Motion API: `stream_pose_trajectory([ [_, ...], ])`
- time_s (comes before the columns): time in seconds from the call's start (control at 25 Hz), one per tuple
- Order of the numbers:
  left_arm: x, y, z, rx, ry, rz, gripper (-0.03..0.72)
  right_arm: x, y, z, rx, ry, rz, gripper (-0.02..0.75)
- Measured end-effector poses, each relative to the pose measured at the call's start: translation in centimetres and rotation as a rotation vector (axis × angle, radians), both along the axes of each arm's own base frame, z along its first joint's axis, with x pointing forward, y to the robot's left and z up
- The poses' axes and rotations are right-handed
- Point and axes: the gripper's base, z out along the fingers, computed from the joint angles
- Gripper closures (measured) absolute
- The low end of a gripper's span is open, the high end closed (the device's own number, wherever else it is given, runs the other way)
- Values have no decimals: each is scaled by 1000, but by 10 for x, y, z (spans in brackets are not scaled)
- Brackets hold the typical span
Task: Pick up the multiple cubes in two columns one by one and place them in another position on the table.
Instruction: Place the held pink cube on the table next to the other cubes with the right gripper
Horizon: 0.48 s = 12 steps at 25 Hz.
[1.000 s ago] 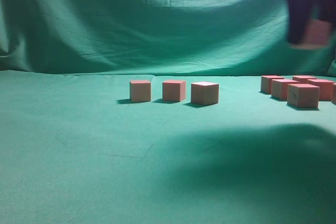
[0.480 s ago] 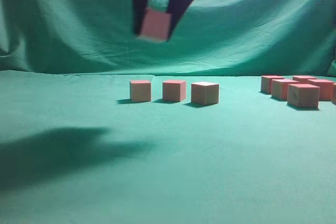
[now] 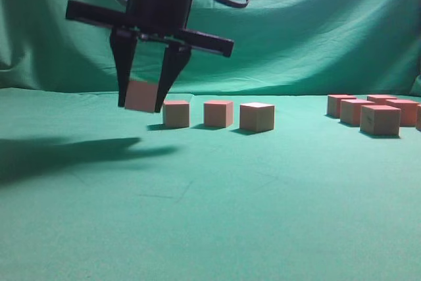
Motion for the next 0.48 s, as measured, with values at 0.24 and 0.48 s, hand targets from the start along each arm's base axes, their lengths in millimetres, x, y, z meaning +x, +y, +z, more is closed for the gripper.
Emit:
stream_pose_trajectory([
  [0.24,0,0,0,0,0,0,688,5,1,-14,-38,-17,-2,472],
  [0.48,0,0,0,0,0,0,688,8,3,-19,-30,-36,-9,472],
])
